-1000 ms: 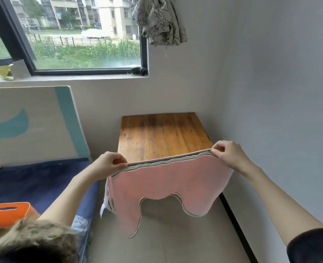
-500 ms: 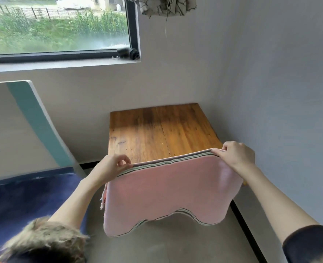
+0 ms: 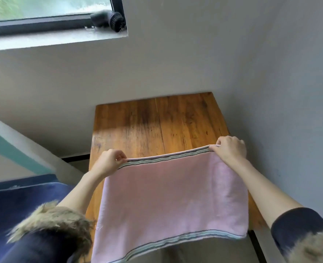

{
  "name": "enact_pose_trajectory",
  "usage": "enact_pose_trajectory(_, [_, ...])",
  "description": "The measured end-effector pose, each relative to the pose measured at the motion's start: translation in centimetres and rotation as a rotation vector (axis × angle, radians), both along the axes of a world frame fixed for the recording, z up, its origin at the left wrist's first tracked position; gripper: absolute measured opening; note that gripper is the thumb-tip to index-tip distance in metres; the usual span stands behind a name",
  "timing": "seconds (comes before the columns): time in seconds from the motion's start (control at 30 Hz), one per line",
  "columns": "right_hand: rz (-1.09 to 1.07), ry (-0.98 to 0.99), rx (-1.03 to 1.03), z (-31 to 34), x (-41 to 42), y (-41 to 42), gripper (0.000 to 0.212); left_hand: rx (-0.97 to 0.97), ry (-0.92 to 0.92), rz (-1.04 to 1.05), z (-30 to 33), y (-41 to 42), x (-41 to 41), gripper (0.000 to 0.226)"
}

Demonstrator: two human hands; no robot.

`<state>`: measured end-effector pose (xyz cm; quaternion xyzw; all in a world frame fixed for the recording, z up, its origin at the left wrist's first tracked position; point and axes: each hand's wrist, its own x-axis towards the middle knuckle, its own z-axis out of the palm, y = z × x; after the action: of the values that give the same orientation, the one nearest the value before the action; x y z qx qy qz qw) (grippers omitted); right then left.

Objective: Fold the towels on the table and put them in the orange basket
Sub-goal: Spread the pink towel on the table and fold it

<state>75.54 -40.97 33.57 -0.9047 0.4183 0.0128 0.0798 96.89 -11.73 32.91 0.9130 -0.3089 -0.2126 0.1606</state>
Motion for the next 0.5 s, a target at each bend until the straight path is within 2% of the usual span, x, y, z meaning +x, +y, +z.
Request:
enact_pose_trajectory(0.13, [0.016,0.040,0.030,-3.2,3.8,-4.2,0.030,-0.001,-0.021,0.083,-2.6,-4.1,2.9,0.009])
enact_pose_trajectory(0.27, [0.005,-0.059,0.066,-5.7,5.9,-5.9,0.023,-0.076,-0.080,0.148,-4.8,-6.3,4.6,0.015])
enact_pose_trajectory(0.37, [0.073,-0.052,0.155,-7.9,6.5,-5.2,0.028,-0.088,-0.035,0.152,-5.7,-6.6,4.3,0.017])
enact_pose_trajectory(0.5, [0.157,0.068,0.313,-10.6,6.7,-2.3,0.039,-0.030,0.048,0.221,-7.9,-4.2,3.8,0.021])
